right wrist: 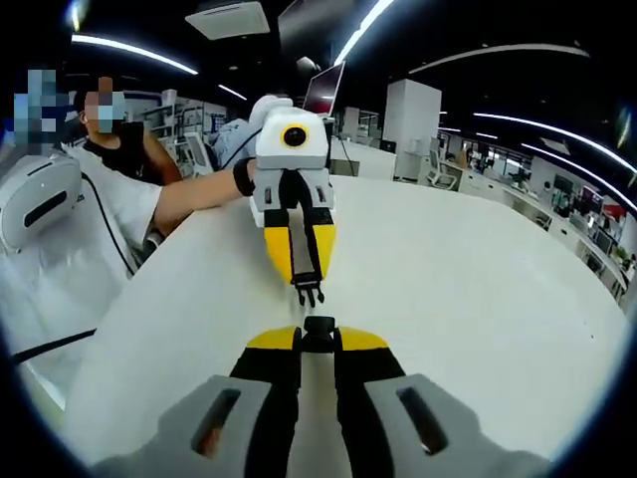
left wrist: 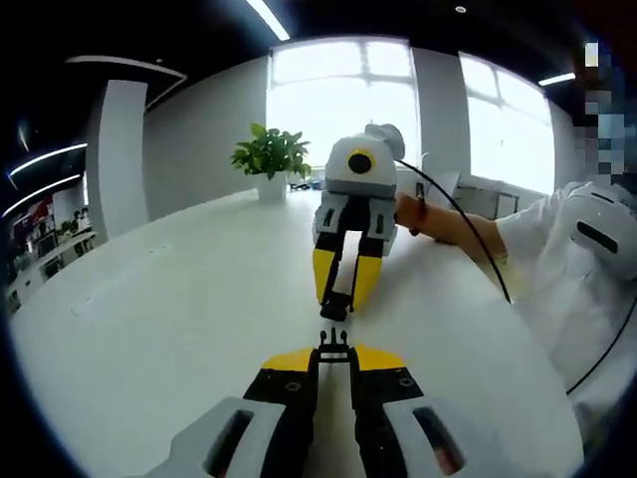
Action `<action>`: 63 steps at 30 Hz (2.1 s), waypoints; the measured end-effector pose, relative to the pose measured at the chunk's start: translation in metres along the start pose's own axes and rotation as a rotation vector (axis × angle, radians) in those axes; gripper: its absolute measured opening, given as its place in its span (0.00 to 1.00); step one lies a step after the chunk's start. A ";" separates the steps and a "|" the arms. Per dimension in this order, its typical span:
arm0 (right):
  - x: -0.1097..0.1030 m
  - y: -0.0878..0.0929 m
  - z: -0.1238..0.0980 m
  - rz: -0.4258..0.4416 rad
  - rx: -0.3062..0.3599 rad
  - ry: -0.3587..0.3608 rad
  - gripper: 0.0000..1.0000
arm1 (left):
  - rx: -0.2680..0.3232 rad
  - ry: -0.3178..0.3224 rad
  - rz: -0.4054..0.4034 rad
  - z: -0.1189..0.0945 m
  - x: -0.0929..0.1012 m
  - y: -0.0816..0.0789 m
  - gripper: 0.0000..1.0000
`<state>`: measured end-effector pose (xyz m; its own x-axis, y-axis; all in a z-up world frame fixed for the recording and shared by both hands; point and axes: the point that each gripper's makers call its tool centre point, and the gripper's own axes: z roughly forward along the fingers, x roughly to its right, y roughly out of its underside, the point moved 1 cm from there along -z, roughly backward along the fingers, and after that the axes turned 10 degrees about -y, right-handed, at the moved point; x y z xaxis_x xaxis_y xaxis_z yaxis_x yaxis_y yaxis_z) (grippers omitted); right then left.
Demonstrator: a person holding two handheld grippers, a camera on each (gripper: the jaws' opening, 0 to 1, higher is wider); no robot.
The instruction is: Snap the two parts of the plastic buckle together until the buckle closes and remains connected.
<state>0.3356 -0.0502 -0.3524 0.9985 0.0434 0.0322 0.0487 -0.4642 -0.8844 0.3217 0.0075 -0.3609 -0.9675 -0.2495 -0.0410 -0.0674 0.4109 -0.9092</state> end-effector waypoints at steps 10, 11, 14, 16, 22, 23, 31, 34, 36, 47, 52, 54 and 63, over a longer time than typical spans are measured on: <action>-0.011 0.003 0.008 0.007 -0.007 -0.068 0.12 | -0.020 0.047 0.037 0.003 0.004 0.004 0.11; -0.011 0.003 0.008 0.010 -0.011 -0.071 0.12 | -0.020 0.049 0.039 0.003 0.004 0.004 0.11; -0.013 0.005 0.009 0.014 -0.020 -0.084 0.12 | -0.022 0.051 0.040 0.004 0.003 0.004 0.11; -0.013 0.006 0.010 0.015 -0.023 -0.087 0.12 | -0.018 0.060 0.035 0.004 0.004 0.003 0.11; -0.017 0.004 0.011 0.006 -0.015 -0.105 0.12 | -0.020 0.080 0.045 0.005 0.008 0.004 0.11; -0.016 0.004 0.011 0.007 -0.016 -0.104 0.12 | -0.025 0.075 0.052 0.005 0.007 0.005 0.11; -0.023 0.006 0.014 0.010 -0.023 -0.130 0.12 | -0.034 0.084 0.062 0.006 0.011 0.008 0.11; -0.023 0.008 0.014 0.018 -0.024 -0.132 0.12 | -0.034 0.094 0.078 0.006 0.012 0.008 0.11; -0.024 0.008 0.015 0.017 -0.026 -0.132 0.12 | -0.035 0.092 0.086 0.006 0.012 0.008 0.11; -0.026 0.007 0.016 0.009 -0.029 -0.139 0.12 | 0.009 0.098 0.090 0.003 0.012 0.000 0.11; -0.025 0.007 0.016 0.010 -0.027 -0.139 0.12 | 0.028 0.101 0.089 0.002 0.013 -0.004 0.11; -0.024 0.007 0.016 0.010 -0.026 -0.139 0.12 | 0.027 0.099 0.090 0.002 0.014 -0.004 0.11; -0.021 0.007 0.014 0.010 -0.028 -0.137 0.12 | -0.033 0.087 0.103 0.006 0.013 0.008 0.11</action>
<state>0.3143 -0.0418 -0.3657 0.9865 0.1582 -0.0417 0.0417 -0.4896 -0.8709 0.3103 0.0023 -0.3708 -0.9871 -0.1284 -0.0958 0.0265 0.4589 -0.8881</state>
